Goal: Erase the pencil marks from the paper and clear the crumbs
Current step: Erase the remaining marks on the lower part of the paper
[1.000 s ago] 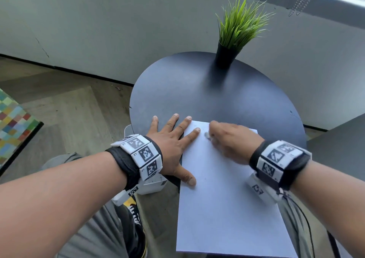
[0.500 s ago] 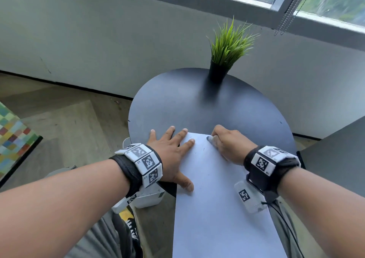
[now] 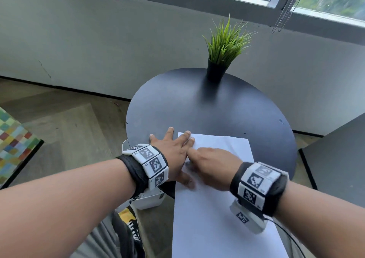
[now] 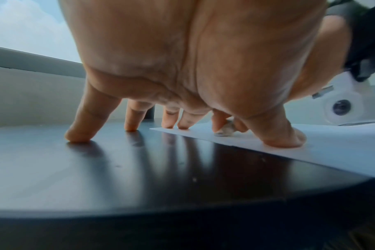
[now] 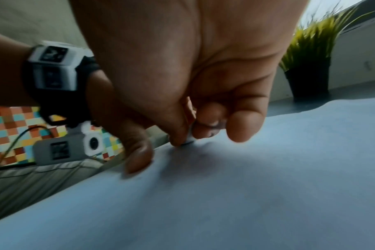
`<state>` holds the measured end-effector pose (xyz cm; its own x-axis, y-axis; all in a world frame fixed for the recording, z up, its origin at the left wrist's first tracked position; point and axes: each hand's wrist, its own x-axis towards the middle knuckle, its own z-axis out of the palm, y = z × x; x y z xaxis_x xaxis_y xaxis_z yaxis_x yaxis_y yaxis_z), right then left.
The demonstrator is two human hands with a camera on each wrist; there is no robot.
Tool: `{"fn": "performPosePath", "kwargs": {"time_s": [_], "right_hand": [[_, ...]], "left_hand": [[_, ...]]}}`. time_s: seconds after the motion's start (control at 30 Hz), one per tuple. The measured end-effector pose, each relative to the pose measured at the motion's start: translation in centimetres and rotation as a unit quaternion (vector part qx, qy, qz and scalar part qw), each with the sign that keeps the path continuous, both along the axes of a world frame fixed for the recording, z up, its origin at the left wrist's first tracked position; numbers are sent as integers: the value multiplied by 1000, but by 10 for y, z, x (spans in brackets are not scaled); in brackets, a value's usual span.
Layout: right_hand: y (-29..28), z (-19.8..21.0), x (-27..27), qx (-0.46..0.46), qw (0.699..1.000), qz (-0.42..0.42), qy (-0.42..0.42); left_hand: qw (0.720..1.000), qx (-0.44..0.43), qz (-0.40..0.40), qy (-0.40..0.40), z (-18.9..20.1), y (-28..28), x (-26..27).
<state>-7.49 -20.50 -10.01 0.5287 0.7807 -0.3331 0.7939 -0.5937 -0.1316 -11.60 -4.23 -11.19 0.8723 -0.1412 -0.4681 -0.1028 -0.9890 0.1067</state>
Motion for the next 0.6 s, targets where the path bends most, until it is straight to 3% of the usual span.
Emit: {"fn": "performPosePath", "kwargs": {"time_s": [0.17, 0.3, 0.47, 0.6], "right_hand": [[1, 5, 57, 3, 988, -143, -53], [7, 0, 26, -12, 998, -49, -34], [5, 4, 53, -16, 988, -142, -59], [8, 1, 12, -33, 998, -32, -37]], "left_hand": [[1000, 8, -8, -10, -4, 2, 0], [1000, 0, -12, -6, -3, 3, 1], [1000, 3, -9, -2, -5, 3, 1], [1000, -1, -3, 12, 0, 1, 0]]}}
